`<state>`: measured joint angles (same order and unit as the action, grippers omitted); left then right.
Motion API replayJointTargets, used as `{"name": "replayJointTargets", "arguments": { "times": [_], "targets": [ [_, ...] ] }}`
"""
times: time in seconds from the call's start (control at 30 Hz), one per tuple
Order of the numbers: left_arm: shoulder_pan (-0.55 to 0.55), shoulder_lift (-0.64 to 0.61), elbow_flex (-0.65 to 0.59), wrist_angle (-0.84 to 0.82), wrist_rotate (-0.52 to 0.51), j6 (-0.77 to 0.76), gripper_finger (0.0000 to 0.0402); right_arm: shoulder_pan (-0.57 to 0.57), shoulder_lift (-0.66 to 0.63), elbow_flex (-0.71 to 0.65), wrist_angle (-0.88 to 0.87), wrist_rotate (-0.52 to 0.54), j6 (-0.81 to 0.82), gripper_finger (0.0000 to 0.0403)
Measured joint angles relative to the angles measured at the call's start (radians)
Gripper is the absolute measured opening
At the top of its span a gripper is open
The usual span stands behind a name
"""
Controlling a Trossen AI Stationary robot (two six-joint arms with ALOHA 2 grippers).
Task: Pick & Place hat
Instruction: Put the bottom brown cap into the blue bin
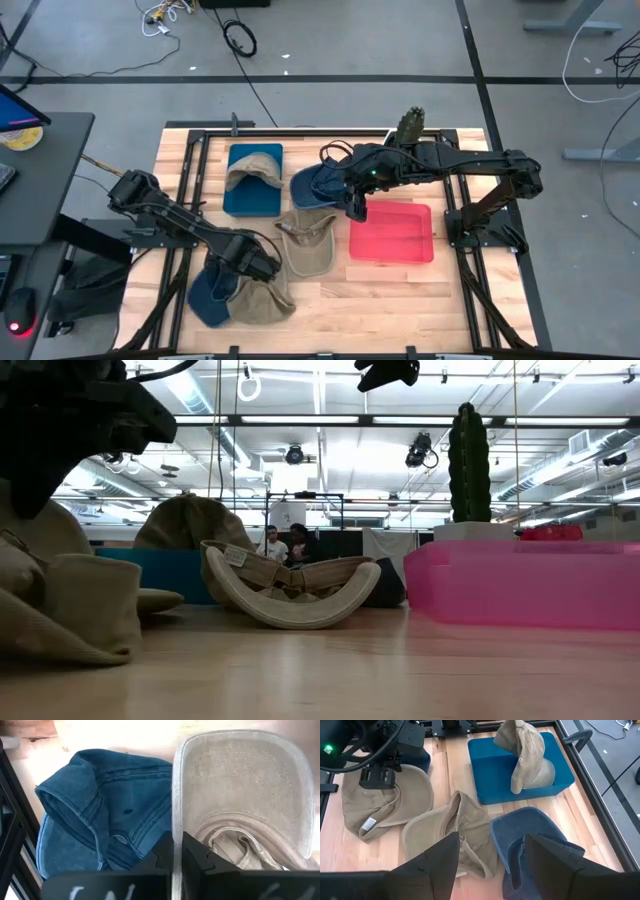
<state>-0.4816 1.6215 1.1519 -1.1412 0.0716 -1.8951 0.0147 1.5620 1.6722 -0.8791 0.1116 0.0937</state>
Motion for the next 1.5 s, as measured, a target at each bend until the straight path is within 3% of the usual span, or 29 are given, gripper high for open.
{"name": "replayJointTargets", "arguments": {
  "times": [0.23,0.33,0.53,0.73,0.9,1.1,1.27,1.5],
  "targets": [
    [-0.01,-0.052,0.087,-0.075,-0.02,0.052,0.0013,0.0,0.0,0.0,0.001,0.0,0.001,0.0228],
    [-0.021,-0.091,0.173,-0.167,-0.088,0.062,0.0013,0.0,0.0,0.0,-0.001,0.0,-0.001,0.0228],
    [-0.064,-0.132,0.436,-0.429,-0.36,0.05,0.0013,-0.001,0.0,0.0,-0.017,0.0,-0.001,0.0228],
    [-0.077,-0.156,0.585,-0.428,-0.742,0.218,0.0013,-0.001,0.0,0.0,-0.022,0.0,0.002,0.0228],
    [-0.069,-0.153,0.628,-0.429,-0.899,0.39,0.0013,-0.002,-0.019,0.0,-0.029,0.0,0.035,0.0228],
    [-0.064,-0.151,0.628,-0.431,-1.016,0.602,0.0013,-0.003,-0.061,0.0,-0.028,0.0,0.09,0.0228],
    [-0.065,-0.15,0.628,-0.407,-1.263,0.695,0.0013,-0.003,-0.114,0.0,-0.025,-0.007,0.126,0.0228],
    [-0.066,-0.175,0.647,-0.361,-1.614,0.645,0.0013,-0.003,-0.191,0.0,-0.005,-0.005,0.137,0.0228]
  ]
}}
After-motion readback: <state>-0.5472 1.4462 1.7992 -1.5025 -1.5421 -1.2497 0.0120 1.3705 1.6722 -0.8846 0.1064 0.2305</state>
